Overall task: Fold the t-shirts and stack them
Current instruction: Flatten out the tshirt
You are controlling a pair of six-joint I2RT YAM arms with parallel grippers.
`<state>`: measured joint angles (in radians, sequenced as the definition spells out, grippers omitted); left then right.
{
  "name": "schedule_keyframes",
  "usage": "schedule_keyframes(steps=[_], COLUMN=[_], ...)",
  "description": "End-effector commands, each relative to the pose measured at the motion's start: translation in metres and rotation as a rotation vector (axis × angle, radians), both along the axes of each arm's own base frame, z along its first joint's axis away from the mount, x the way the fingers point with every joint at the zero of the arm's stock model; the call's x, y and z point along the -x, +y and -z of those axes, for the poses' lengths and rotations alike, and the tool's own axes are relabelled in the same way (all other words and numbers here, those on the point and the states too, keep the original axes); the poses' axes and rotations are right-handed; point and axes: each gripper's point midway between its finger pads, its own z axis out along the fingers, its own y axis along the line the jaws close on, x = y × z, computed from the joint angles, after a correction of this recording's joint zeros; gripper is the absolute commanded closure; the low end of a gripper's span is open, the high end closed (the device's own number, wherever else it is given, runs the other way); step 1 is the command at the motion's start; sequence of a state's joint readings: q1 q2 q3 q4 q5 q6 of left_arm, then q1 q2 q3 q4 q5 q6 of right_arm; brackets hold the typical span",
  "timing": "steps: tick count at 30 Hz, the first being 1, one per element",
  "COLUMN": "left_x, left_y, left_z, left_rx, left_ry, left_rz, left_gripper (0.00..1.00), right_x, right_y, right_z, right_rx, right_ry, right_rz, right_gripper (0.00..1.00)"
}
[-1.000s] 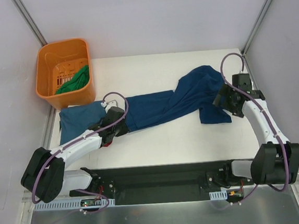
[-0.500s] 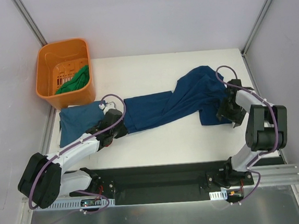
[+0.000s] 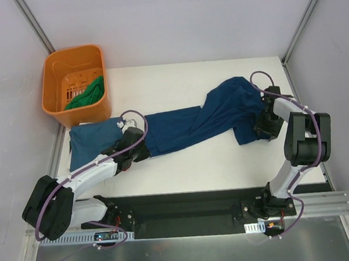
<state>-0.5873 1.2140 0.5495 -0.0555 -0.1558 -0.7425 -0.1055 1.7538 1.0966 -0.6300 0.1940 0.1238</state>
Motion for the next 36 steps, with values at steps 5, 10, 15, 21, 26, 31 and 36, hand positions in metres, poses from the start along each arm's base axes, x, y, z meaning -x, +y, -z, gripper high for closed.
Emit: schedule_keyframes(steps=[5, 10, 15, 21, 26, 31, 36], left_x=[-0.015, -0.014, -0.012, -0.005, 0.012, 0.036, 0.062], left_y=[-0.01, -0.009, -0.01, -0.021, -0.029, -0.021, 0.009], left_z=[-0.016, -0.019, -0.03, -0.069, -0.136, -0.224, -0.308], left_rx=[0.035, 0.036, 0.063, 0.167, 0.327, 0.46, 0.505], left_ry=[-0.044, -0.055, -0.085, -0.176, -0.332, -0.552, -0.783], left_rz=[0.011, 0.013, 0.023, 0.093, 0.17, 0.22, 0.197], left_gripper=[1.0, 1.0, 1.0, 1.0, 1.0, 1.0, 1.0], right_x=[-0.026, -0.026, -0.021, 0.006, 0.03, 0.078, 0.131], right_y=[0.032, 0.041, 0.046, 0.045, 0.041, 0.033, 0.03], right_z=[0.017, 0.024, -0.006, -0.077, -0.182, -0.294, -0.413], right_rx=[-0.205, -0.252, -0.255, -0.212, -0.14, -0.032, 0.065], right_ry=[-0.021, -0.032, -0.13, -0.328, -0.63, -0.903, -1.191], right_rz=[-0.144, -0.142, -0.115, -0.05, -0.059, -0.068, -0.078], right_gripper=[0.59, 0.97, 0.99, 0.99, 0.99, 0.99, 0.99])
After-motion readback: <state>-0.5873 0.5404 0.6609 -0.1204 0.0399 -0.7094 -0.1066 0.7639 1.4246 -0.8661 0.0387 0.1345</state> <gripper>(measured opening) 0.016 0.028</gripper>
